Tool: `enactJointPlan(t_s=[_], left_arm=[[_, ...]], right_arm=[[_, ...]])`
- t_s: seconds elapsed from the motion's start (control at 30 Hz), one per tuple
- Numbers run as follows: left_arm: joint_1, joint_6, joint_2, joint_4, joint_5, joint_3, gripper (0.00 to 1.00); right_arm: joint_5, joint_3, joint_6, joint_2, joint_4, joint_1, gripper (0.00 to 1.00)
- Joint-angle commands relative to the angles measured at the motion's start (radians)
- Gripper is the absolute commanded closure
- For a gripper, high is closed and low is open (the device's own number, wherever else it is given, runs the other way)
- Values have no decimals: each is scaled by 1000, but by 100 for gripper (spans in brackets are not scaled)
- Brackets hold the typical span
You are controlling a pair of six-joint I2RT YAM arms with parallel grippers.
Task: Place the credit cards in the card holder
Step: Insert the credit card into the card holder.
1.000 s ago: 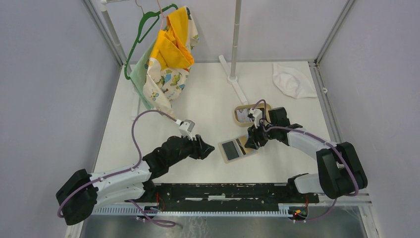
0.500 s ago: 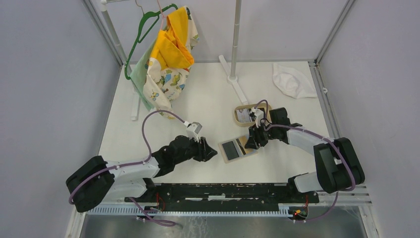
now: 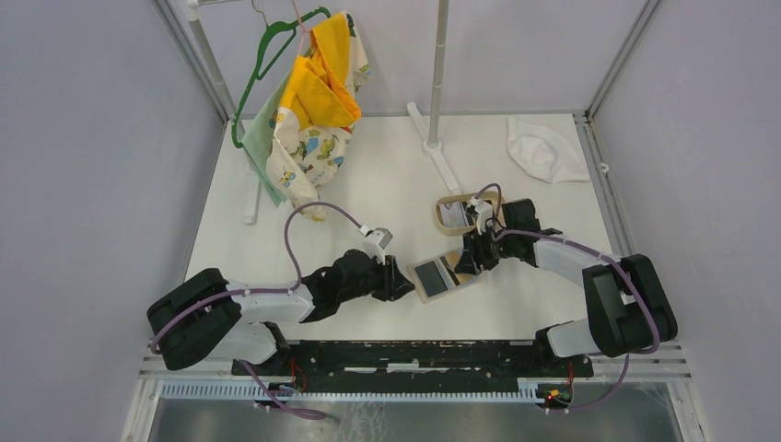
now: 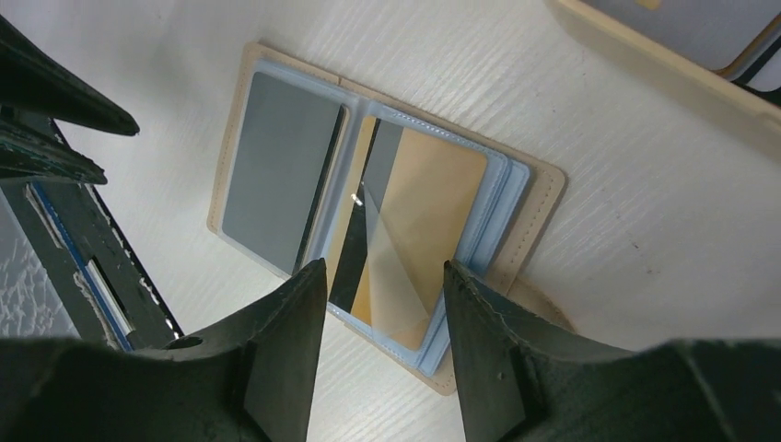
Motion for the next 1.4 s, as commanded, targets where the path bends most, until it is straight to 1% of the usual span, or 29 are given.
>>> enactJointPlan(t_s=[0.0, 0.27, 0.47, 0.73, 0.93, 1.07, 1.37], left_arm=[[-29, -26, 50, 64, -25, 58, 63], [-52, -25, 135, 48, -54, 96, 66], [-59, -34, 158, -33, -136, 125, 72], [-80, -27, 165, -54, -150, 146, 73], [-91, -21, 191, -67, -165, 167, 74], [-99, -18, 209, -75, -172, 179, 74], [-108, -14, 227, -93, -190, 195, 74]], right_arm=[[57, -2, 7, -26, 37, -11, 44], [88, 1, -18, -56, 31, -10, 42], [109, 2, -41, -80, 24, -10, 41], [58, 12, -27, -6, 4, -11, 42], [58, 10, -10, 21, 5, -10, 42], [-8, 12, 7, 26, 10, -11, 44], [-176, -5, 54, -18, 66, -35, 48]])
